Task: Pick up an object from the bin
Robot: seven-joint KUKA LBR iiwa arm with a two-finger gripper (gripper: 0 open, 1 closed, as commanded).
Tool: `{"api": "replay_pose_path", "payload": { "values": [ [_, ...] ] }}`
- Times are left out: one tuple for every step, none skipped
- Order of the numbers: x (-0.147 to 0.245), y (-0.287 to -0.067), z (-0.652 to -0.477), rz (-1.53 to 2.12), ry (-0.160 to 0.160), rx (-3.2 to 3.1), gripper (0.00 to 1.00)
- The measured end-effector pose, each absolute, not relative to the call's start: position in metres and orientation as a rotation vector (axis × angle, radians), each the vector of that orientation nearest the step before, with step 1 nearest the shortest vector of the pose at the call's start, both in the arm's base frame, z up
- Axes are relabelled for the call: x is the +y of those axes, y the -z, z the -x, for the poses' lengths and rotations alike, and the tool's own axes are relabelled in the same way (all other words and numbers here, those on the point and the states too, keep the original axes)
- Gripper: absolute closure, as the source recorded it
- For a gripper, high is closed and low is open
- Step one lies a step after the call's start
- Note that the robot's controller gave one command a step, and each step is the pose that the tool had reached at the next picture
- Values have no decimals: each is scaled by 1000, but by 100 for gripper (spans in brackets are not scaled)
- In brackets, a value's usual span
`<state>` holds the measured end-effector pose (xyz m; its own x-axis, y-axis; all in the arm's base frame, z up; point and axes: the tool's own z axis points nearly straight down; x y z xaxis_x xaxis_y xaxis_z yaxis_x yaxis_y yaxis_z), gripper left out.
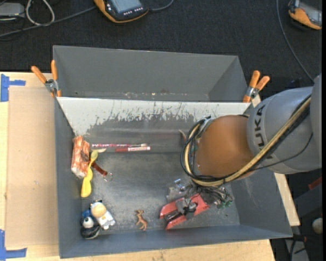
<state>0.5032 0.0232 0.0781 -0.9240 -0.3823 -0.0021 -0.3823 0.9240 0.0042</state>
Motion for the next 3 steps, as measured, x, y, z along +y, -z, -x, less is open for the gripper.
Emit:
{"api": "replay_pose_path", "payload": {
  "values": [
    [13,-78,-502,668,-11,3056,100],
    [15,-147,-504,753,-12,3054,100],
    [14,-121,-500,789,-7,3031,100]
  ]
}}
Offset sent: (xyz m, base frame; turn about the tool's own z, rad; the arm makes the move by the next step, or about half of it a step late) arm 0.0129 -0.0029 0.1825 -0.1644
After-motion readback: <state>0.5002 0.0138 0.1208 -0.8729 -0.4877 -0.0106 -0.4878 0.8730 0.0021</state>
